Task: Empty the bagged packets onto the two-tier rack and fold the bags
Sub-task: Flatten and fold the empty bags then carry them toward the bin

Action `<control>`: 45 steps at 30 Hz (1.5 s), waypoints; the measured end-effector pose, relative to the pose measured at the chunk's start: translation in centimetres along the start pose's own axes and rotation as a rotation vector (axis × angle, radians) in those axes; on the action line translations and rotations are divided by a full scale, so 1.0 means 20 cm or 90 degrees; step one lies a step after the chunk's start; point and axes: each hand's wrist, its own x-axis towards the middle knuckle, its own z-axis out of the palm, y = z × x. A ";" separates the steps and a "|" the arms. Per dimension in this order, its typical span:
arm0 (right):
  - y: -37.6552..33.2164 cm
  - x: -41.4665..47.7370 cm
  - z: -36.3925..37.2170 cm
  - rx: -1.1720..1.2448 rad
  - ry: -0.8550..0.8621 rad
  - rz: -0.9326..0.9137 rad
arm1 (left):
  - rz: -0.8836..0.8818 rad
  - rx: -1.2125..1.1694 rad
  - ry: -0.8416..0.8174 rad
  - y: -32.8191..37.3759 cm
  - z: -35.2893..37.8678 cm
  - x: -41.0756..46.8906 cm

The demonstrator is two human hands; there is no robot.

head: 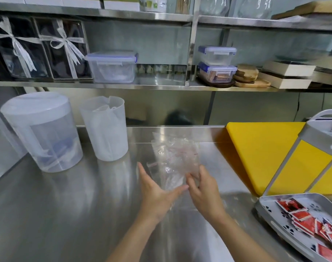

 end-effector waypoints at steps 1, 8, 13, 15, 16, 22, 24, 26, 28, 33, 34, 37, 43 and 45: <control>-0.01 -0.01 -0.01 0.034 -0.012 -0.009 | -0.026 -0.027 -0.015 0.00 -0.03 0.03; -0.08 -0.04 -0.13 0.383 -0.180 0.076 | -0.054 -0.112 -0.257 0.01 -0.22 0.08; -0.04 -0.04 -0.16 0.513 -0.276 0.158 | -0.143 -0.219 -0.318 -0.04 -0.21 0.06; -0.03 -0.04 -0.18 0.525 -0.310 0.183 | -0.146 -0.175 -0.307 -0.05 -0.20 0.04; -0.01 -0.04 -0.19 0.535 -0.318 0.197 | -0.134 -0.156 -0.289 -0.06 -0.20 0.03; 0.05 -0.07 -0.24 0.568 -0.371 0.253 | -0.084 -0.180 -0.284 -0.04 -0.25 -0.01; 0.06 -0.08 -0.25 0.579 -0.379 0.274 | -0.083 -0.175 -0.304 -0.04 -0.26 -0.04; 0.06 -0.10 -0.26 0.558 -0.379 0.274 | -0.067 -0.178 -0.298 -0.04 -0.26 -0.07; 0.06 -0.12 -0.28 0.501 -0.397 0.237 | -0.032 -0.191 -0.301 -0.02 -0.26 -0.10; 0.04 -0.18 -0.31 0.387 -0.373 0.159 | -0.048 -0.211 -0.321 -0.01 -0.22 -0.17; 0.03 -0.19 -0.32 0.345 -0.367 0.131 | -0.078 -0.229 -0.313 -0.02 -0.22 -0.17; 0.00 -0.24 -0.37 0.205 -0.361 0.062 | -0.212 -0.386 -0.355 -0.08 -0.22 -0.17; -0.01 -0.33 -0.53 -0.087 -0.437 -0.061 | -0.479 -0.306 -0.502 -0.19 -0.12 -0.21; 0.00 -0.38 -0.57 -0.148 -0.469 -0.104 | -0.503 -0.224 -0.574 -0.19 -0.03 -0.26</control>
